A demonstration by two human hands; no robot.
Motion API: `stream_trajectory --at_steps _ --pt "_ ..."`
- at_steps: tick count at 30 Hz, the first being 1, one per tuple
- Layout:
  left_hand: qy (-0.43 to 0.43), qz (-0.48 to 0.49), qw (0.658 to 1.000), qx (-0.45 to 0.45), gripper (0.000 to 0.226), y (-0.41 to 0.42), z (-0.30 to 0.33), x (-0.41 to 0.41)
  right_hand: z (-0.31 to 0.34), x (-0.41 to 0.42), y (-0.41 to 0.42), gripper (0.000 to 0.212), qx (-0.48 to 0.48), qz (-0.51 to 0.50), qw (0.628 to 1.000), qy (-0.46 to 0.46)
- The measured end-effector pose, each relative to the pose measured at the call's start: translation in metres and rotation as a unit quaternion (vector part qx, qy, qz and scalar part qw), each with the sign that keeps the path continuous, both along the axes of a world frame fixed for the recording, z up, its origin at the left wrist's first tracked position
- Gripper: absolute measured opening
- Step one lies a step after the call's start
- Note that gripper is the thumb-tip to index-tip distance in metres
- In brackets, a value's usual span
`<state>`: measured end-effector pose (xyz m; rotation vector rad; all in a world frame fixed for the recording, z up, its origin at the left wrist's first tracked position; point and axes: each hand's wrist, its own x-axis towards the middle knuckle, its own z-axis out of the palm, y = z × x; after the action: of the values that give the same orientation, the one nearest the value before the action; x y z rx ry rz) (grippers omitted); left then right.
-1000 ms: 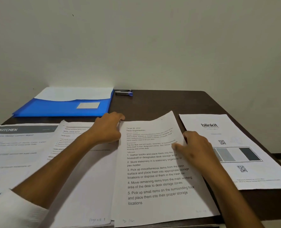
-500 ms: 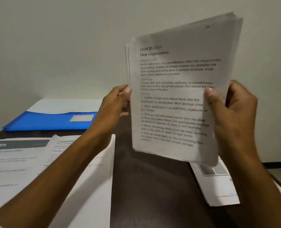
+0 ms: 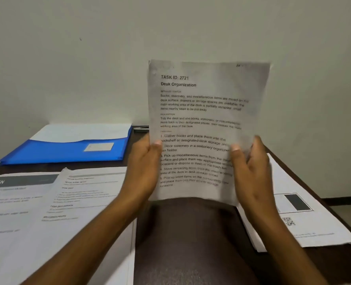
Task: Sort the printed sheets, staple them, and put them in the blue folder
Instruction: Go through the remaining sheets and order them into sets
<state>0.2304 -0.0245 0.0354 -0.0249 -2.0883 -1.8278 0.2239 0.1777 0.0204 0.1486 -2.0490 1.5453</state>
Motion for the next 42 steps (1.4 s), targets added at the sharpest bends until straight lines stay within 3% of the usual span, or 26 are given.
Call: stream_trajectory --at_steps 2,5,8,11,14,19,28,32,36,42 --pt "-0.011 0.000 0.999 -0.033 0.030 -0.005 0.005 0.001 0.008 -0.005 0.008 0.010 0.027 -0.024 0.999 -0.016" --pt "-0.084 -0.004 0.996 -0.035 0.029 -0.011 -0.001 0.002 0.003 -0.015 0.015 0.014 0.092 -0.024 0.988 -0.123" --pt "-0.170 -0.014 0.981 -0.088 0.029 -0.017 -0.027 0.001 -0.018 -0.022 0.012 0.021 0.177 0.002 0.957 -0.230" --pt "-0.230 -0.009 0.957 -0.179 0.021 -0.023 -0.049 0.001 -0.034 -0.020 0.007 0.018 0.250 0.012 0.929 -0.273" --pt "-0.222 0.024 0.934 -0.280 0.016 -0.028 -0.058 0.002 -0.040 -0.018 0.004 0.016 0.306 0.000 0.914 -0.266" --pt "-0.165 0.050 0.916 -0.362 0.010 -0.030 -0.059 0.007 -0.036 -0.014 0.003 0.009 0.352 -0.020 0.906 -0.233" --pt "-0.145 0.072 0.905 -0.393 0.030 -0.026 -0.053 0.020 -0.035 -0.001 0.008 0.021 0.401 -0.056 0.890 -0.211" --pt "-0.152 0.089 0.895 -0.410 0.034 -0.022 -0.054 0.022 -0.037 0.002 0.010 0.039 0.407 -0.058 0.887 -0.212" --pt "-0.171 0.106 0.878 -0.434 0.032 -0.019 -0.053 0.024 -0.038 0.005 0.011 0.019 0.408 -0.051 0.886 -0.215" --pt "-0.187 0.116 0.863 -0.455 0.029 -0.017 -0.053 0.020 -0.040 0.008 0.010 0.024 0.395 -0.043 0.889 -0.228"
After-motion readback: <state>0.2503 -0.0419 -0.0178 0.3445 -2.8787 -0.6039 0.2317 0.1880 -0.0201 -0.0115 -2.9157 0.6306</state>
